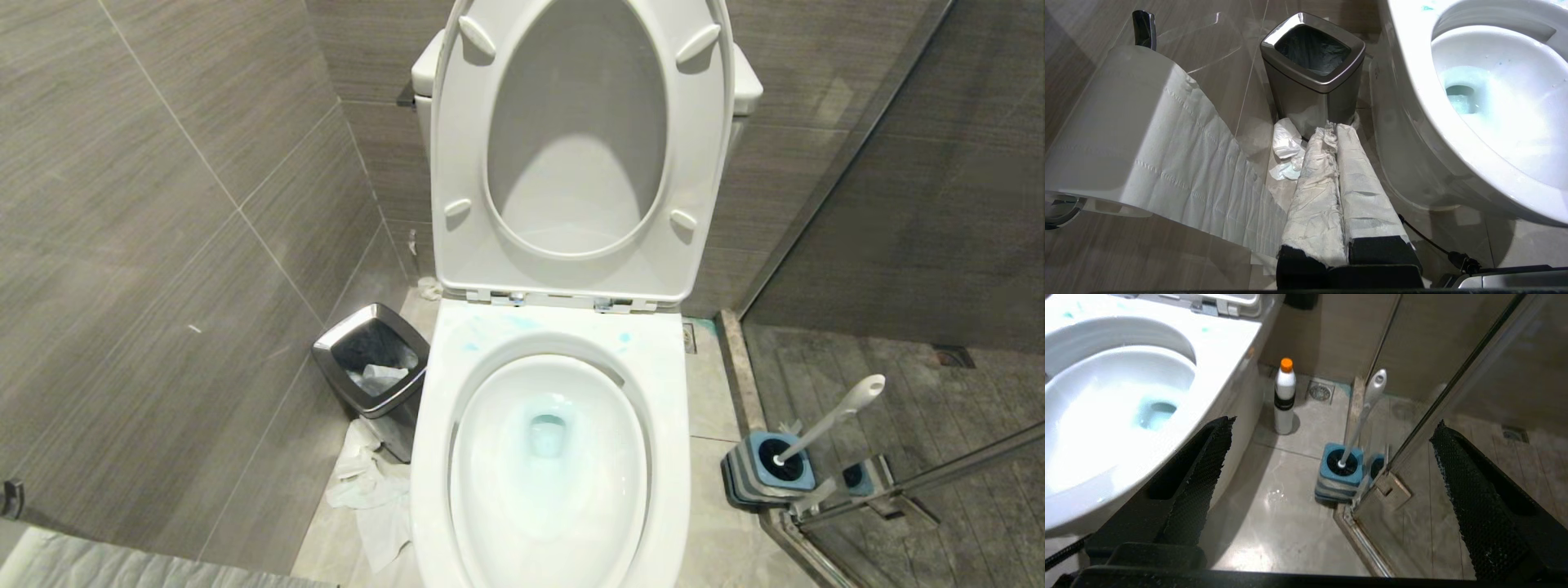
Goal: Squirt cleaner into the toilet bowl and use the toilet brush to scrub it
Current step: Flush the toilet
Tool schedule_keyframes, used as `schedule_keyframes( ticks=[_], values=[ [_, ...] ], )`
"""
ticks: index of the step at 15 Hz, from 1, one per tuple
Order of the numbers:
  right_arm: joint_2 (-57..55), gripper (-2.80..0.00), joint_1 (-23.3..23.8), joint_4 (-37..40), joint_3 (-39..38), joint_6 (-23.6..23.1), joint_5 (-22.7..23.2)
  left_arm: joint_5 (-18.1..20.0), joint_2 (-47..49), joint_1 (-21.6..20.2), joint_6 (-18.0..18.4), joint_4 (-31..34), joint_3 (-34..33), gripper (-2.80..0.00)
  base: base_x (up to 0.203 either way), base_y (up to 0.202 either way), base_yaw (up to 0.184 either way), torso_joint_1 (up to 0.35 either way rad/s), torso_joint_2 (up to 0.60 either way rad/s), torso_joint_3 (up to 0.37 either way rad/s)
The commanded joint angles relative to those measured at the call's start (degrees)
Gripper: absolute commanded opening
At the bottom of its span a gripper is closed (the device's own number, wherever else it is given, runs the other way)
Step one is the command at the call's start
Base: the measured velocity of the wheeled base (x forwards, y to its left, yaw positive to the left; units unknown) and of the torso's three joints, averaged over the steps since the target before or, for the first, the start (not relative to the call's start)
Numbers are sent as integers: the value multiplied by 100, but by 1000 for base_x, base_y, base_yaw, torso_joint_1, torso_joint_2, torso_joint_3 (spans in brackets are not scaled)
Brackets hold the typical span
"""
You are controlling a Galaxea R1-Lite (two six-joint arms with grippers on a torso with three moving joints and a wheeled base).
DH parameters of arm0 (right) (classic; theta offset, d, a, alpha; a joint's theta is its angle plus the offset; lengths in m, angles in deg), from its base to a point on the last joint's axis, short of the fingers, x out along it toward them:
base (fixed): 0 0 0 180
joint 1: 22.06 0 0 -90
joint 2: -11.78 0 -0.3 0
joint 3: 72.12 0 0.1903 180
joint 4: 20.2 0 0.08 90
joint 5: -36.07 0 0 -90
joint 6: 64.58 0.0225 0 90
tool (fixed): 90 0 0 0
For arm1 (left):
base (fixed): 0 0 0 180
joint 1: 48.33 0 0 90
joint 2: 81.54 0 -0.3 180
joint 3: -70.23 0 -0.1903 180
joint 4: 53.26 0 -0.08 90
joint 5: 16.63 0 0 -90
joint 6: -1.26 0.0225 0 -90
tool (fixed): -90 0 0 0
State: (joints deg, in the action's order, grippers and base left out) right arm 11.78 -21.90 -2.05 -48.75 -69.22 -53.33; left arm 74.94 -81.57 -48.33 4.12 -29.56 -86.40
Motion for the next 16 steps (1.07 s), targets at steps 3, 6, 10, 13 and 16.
schedule_keyframes(
  ticks=[3,6,10,13,16],
  values=[
    [0,-280,1,117,-141,-3,2,1,2,0,4,2,-9,-280,0,0,0,0,0,0],
    [0,-280,2,186,-149,6,-7,1,2,0,4,2,-9,-280,0,0,0,0,0,0],
    [0,-280,2,179,-141,314,-16,1,2,0,4,2,-9,-280,0,0,0,0,0,0],
    [0,-280,2,179,-141,410,-60,1,2,0,4,2,-9,-280,0,0,0,0,0,0],
    [0,-280,0,179,-149,409,-60,1,2,0,4,2,-9,-280,0,0,0,0,0,0]
  ],
)
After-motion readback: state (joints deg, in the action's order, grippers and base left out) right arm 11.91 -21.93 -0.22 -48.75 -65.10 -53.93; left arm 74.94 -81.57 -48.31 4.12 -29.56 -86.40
